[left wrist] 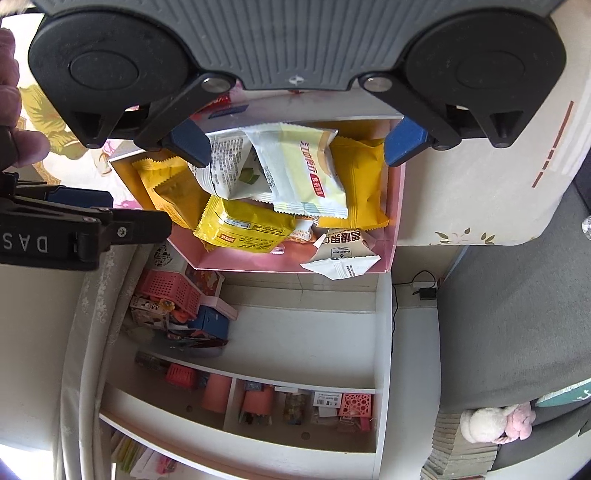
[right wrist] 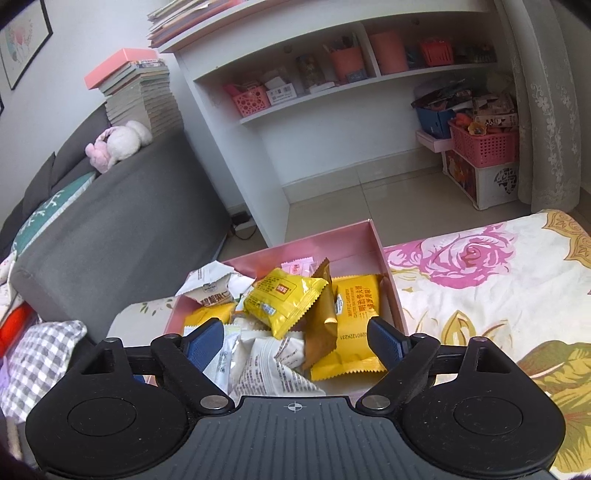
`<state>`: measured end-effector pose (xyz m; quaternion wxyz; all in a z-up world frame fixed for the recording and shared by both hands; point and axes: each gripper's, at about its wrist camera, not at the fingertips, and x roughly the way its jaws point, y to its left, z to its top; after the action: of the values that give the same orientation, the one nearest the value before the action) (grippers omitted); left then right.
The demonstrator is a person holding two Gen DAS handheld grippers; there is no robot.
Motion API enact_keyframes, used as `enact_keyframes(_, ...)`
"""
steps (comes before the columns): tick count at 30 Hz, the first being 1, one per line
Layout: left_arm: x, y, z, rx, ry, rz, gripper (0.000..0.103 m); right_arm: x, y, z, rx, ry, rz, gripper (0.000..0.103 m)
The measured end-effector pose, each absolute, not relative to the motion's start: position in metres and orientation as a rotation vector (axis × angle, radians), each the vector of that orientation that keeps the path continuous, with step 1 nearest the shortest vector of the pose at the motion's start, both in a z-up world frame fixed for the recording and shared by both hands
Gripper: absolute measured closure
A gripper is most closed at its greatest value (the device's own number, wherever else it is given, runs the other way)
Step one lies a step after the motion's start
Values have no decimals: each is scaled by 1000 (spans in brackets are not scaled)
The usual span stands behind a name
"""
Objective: Organize snacks
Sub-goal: 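Withdraw both tools from the box toward the remaining snacks on the bed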
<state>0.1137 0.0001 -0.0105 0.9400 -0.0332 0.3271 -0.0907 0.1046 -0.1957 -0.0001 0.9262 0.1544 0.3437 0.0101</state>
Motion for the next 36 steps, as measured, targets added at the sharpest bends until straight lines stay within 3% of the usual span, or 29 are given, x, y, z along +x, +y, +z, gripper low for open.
enact_keyframes(19, 65, 47, -4, 2, 744, -153, 0, 33, -206, 16, 140, 709, -40, 7)
enact_keyframes(36, 32, 57, -43, 136, 796, -210, 0, -8, -185, -33, 20, 806, 28, 5)
